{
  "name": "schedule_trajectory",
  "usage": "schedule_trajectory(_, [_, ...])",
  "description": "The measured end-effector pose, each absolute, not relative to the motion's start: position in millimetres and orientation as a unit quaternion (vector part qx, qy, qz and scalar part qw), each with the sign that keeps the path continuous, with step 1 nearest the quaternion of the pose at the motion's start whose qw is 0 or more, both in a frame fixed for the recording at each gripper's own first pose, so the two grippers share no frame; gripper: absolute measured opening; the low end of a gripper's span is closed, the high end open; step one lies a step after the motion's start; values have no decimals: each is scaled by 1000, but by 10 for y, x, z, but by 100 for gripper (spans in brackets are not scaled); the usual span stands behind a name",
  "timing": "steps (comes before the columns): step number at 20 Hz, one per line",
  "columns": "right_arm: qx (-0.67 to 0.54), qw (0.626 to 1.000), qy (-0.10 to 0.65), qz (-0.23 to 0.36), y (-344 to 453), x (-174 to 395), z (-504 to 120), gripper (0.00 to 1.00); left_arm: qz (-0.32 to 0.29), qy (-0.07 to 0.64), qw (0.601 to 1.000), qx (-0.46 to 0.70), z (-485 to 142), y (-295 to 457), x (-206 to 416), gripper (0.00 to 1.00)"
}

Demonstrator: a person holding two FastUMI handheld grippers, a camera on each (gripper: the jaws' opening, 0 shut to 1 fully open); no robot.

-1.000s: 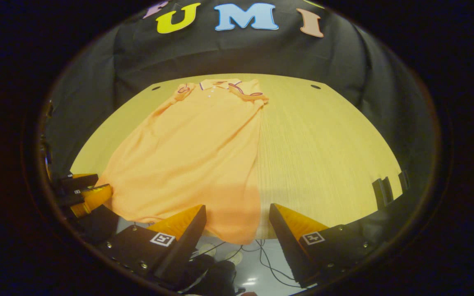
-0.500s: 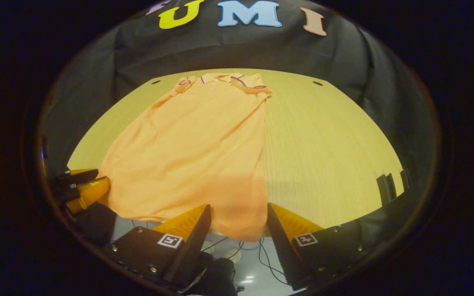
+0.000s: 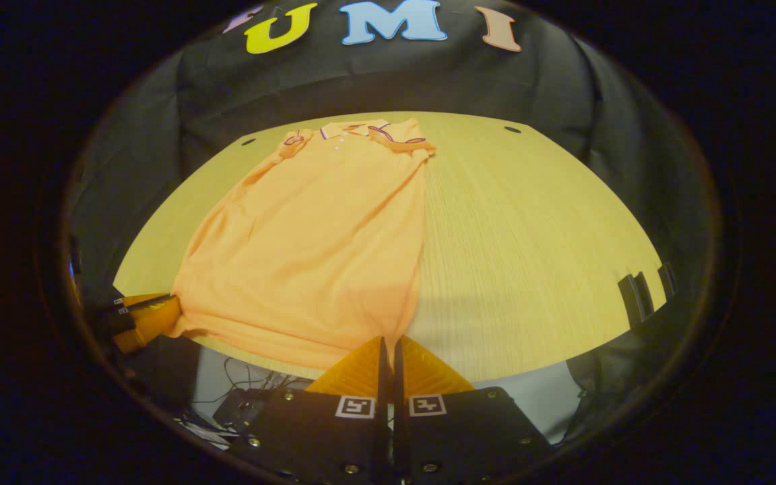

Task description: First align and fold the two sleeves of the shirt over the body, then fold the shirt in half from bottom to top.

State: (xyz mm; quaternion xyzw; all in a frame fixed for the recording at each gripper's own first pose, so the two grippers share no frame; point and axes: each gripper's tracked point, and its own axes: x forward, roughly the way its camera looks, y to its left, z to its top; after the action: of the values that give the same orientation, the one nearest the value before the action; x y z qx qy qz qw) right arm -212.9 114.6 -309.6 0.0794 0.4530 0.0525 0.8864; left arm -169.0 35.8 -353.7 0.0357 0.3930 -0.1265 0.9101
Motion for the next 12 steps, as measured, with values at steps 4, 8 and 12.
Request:
schedule_trajectory(4, [102, 887, 444, 69, 1134, -2073, -2982, 4, -107, 397, 911, 34, -3486, 368, -1669, 8])
schedule_trajectory(8, [118, 899, 413, 89, 1036, -1918, -2728, 4, -77, 386, 919, 15, -3309, 346, -1586, 9])
schedule_trajectory(12, [114, 914, 372, 113, 957, -1703, -2414, 4, -52, 359, 932, 7, -3025, 296, -1437, 9])
